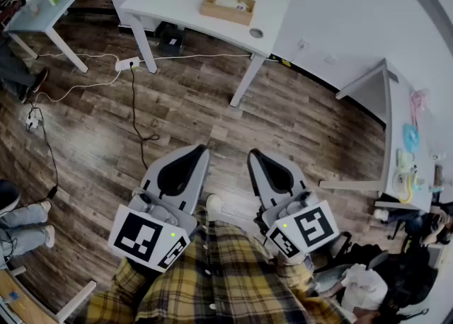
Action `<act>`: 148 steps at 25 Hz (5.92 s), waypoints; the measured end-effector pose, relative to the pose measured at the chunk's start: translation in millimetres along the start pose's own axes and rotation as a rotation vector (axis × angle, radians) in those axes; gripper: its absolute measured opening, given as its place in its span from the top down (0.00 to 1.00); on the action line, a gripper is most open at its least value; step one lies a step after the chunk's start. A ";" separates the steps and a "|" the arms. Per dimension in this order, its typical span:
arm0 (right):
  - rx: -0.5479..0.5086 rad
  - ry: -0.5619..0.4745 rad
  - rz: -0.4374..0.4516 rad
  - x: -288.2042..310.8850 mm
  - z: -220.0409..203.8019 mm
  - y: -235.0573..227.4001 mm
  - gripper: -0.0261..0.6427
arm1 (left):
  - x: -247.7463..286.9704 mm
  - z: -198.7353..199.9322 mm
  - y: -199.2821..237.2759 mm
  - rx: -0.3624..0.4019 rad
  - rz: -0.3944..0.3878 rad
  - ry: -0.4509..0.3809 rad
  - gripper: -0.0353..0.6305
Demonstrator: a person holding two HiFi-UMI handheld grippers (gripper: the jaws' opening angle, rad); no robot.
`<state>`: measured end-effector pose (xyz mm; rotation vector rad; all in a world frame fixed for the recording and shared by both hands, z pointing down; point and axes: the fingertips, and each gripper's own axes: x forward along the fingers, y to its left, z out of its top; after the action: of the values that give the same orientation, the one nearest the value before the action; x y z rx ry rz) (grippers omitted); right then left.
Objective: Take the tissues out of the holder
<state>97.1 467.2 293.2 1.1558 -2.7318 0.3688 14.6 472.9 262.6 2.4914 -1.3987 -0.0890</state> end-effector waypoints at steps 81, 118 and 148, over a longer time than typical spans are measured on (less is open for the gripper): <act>0.056 0.006 -0.046 310.9 88.2 -202.1 0.94 | 272.0 79.7 272.2 0.049 0.048 0.024 0.94; 0.128 -0.010 -0.242 495.5 157.9 -372.8 0.94 | 506.6 134.1 415.2 0.076 -0.147 0.117 0.94; 0.136 -0.020 -0.347 501.4 178.2 -426.4 0.94 | 568.2 125.6 389.9 0.031 -0.349 0.211 0.94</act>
<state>50.3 -212.9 310.1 1.6404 -2.4850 0.5002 -31.3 -225.3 296.2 2.6545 -0.8818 0.1231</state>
